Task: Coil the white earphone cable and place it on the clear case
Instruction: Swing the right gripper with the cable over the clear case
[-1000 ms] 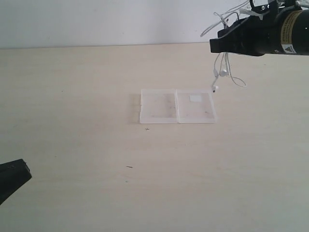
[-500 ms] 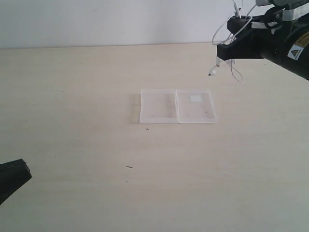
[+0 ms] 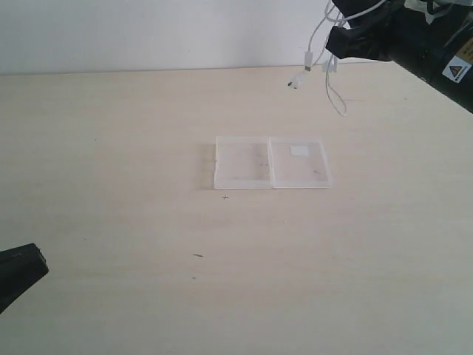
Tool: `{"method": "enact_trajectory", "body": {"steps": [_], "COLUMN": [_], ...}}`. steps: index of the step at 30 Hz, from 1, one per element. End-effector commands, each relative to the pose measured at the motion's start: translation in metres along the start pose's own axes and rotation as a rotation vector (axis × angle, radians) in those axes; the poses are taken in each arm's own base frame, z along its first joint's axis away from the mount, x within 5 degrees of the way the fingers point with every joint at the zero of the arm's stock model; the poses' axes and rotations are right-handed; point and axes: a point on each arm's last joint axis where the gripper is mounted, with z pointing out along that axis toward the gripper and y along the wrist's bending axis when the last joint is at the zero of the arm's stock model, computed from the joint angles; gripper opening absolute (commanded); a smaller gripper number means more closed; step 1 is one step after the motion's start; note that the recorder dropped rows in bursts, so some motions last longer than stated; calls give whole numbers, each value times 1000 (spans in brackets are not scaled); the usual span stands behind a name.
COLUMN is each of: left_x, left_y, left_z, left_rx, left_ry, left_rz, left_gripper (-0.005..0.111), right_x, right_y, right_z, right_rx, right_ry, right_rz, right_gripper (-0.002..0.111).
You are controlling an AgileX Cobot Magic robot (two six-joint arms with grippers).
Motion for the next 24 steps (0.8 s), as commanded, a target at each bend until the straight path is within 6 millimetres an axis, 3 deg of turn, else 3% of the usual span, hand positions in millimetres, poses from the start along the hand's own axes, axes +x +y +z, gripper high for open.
{"method": "enact_trajectory", "body": {"steps": [1,11,19,24], "left_x": [0,0,0,0], "left_y": [0,0,0,0], "left_z": [0,0,0,0], "left_rx": [-8,-8,-8,-8], "left_ry": [-4,-4,-4,-4], "left_rz": [-2,-2,-2,-2], "left_gripper": [0,0,0,0], "right_x": [4,26,39,51], "right_y": [2,-5,36,52], "right_z": [0,9,21,25], "right_rx": [-28,22,119,130], "right_ry": [4,12,-7,-22], "right_rz": [16,102,4,46], "right_gripper": [0,0,0,0]}}
